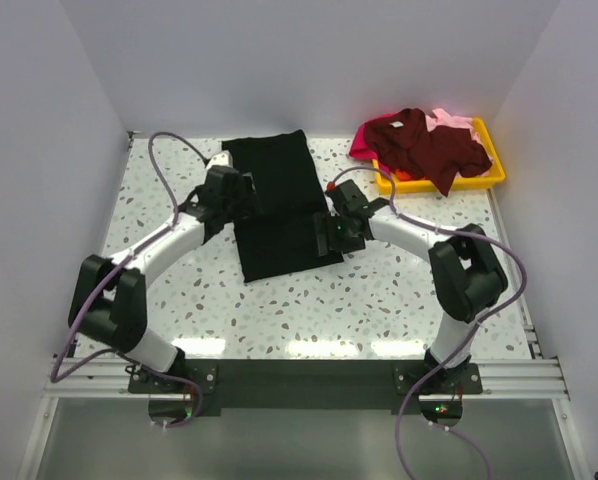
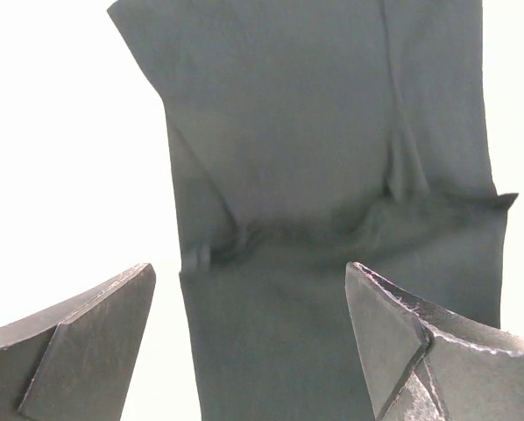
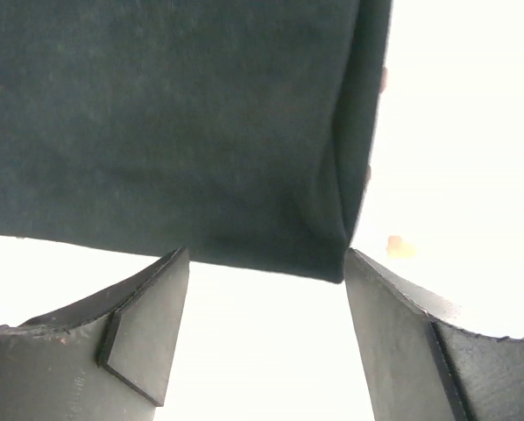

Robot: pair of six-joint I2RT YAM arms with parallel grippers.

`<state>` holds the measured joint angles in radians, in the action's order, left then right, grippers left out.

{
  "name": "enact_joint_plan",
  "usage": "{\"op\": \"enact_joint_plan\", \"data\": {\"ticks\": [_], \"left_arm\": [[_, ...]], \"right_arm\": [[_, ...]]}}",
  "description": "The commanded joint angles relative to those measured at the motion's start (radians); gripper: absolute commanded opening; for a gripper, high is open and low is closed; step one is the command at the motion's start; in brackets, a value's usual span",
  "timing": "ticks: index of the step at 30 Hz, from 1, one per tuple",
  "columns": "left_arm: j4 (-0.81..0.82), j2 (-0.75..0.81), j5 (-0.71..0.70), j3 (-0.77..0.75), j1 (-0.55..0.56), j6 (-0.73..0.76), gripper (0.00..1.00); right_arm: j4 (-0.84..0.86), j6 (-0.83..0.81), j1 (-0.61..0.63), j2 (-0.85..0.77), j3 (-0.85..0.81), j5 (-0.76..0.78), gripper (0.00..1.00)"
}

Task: Fold and stack the t-shirts
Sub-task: Fold the tshirt

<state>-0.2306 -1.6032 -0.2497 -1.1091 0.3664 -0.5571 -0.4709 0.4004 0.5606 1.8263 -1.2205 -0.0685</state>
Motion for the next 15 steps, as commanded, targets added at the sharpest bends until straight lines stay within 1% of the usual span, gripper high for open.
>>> {"op": "enact_joint_plan", "data": {"ticks": [1, 2, 4, 5, 8, 15], "left_arm": [[0.004, 0.142, 0.042, 0.133, 0.026, -0.026, 0.95], [0.004, 0.166, 0.055, 0.194, 0.031, -0.049, 0.95], [0.004, 0.225, 0.064, 0.253, 0.043, -0.073, 0.95], [0.01, 0.241, 0.076, 0.309, 0.048, -0.096, 0.95], [0.023, 0.287, 0.099, 0.394, 0.06, -0.131, 0.95], [0.065, 0.342, 0.155, 0.5, 0.071, -0.179, 0.95]], "right_arm": [[-0.049, 0.002, -0.002, -0.104, 0.016, 0.061, 0.75], [-0.055, 0.002, -0.004, -0.119, 0.019, 0.065, 0.76], [-0.058, -0.002, -0.005, -0.125, 0.027, 0.084, 0.76], [-0.058, -0.002, -0.005, -0.121, 0.03, 0.088, 0.76], [-0.055, -0.003, -0.011, -0.092, 0.03, 0.095, 0.76], [-0.026, 0.015, -0.021, -0.035, 0.03, 0.095, 0.73]]}}
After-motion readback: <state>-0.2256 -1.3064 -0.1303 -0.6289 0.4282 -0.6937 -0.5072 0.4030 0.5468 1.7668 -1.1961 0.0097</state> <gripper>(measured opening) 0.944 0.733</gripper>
